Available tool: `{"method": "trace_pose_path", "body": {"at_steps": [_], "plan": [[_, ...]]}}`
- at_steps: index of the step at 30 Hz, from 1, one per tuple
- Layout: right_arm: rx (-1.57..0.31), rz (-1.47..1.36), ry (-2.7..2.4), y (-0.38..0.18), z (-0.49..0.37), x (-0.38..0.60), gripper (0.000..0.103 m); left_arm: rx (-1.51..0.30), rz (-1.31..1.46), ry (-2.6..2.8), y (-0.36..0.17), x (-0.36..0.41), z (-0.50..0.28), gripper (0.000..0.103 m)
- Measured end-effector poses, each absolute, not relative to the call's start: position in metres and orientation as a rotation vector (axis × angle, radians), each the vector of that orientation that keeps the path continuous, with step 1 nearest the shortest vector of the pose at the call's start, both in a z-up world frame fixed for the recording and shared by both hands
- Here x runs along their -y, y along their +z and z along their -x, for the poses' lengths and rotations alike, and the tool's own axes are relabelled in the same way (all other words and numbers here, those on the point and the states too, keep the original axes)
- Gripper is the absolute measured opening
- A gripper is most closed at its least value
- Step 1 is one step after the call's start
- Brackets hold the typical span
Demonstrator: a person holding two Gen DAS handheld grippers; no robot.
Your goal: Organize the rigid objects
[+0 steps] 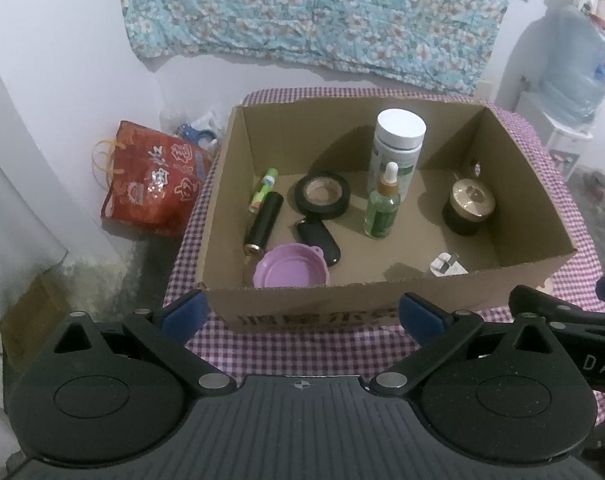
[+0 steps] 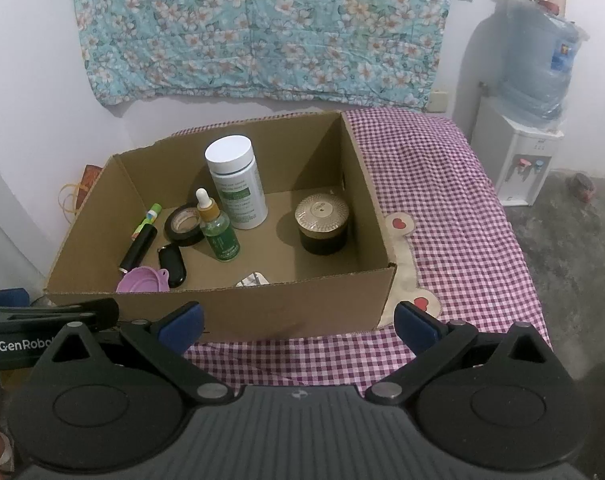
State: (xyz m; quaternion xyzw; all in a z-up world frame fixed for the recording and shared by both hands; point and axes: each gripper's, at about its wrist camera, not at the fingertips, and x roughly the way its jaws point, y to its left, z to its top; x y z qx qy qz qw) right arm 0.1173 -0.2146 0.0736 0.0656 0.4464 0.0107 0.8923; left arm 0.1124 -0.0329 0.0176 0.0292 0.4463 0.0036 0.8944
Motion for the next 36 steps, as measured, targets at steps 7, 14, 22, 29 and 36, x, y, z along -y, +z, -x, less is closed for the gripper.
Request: {"method": "trace_pose_path", "body": {"at_steps": [7, 14, 22, 29, 36], "plan": [[-0.924, -0.135, 0.021, 0.0745, -0.1171, 0.2142, 0.103, -0.923, -0.061, 0.008, 0.0184, 0.0331, -0.1124, 0.102], [-0.925, -0.135, 0.021, 0.0744, -0.1173, 0.2145, 0.103, -0.924, -0.062, 0.008, 0.0185, 0.0327, -0.1128, 0.102], [-0.926, -0.135, 0.021, 0.0749, -0.1179, 0.2143, 0.103, -0.924, -0.062, 0.008, 0.0183, 0.0331, -0.1127, 0.102], [-0.93, -0.138, 0.022, 0.074, -0.1183, 0.2147, 0.103, -0.928, -0.06, 0.009, 0.0177, 0.0304, -0.1116, 0.102], [-0.93, -0.139, 0.021, 0.0727, -0.1179, 0.2147, 0.103, -0.928, -0.061, 0.009, 0.0177, 0.0307, -0.1118, 0.102]]}}
